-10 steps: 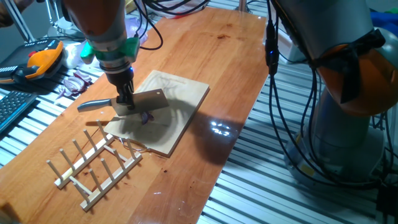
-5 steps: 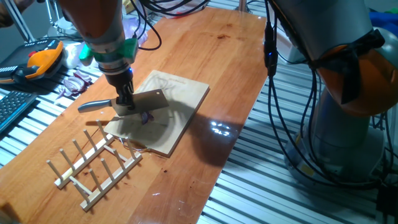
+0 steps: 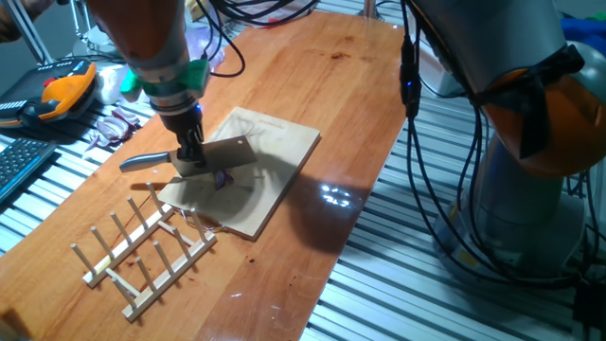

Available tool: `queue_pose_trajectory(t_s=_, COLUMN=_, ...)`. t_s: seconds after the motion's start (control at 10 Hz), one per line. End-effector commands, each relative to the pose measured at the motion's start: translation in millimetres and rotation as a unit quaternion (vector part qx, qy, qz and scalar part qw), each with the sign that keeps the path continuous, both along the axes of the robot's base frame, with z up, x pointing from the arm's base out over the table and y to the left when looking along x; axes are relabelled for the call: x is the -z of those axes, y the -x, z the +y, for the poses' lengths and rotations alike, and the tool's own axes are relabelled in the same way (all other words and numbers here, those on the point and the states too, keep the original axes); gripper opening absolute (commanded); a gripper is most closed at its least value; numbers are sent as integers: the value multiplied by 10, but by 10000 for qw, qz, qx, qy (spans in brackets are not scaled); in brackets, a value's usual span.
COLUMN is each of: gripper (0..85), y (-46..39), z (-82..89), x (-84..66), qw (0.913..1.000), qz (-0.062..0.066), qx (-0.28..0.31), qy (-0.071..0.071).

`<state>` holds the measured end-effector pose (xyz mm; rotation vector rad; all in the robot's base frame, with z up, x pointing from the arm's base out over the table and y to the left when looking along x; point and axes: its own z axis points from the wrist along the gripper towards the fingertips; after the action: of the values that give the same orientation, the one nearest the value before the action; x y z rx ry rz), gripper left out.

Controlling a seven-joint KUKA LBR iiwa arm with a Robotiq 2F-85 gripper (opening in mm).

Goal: Chop the onions

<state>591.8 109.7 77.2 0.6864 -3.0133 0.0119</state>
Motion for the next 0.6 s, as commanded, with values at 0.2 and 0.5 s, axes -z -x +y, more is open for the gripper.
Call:
queue_pose_trajectory(t_s=0.2, gripper=0, y=9, z=-3, x=10, qw=9999, qz=110, qx=3, qy=121)
queue_pose_trajectory(t_s=0.5, gripper=0, y=12, z=-11, x=15, qw=9996, qz=148, qx=6, qy=229)
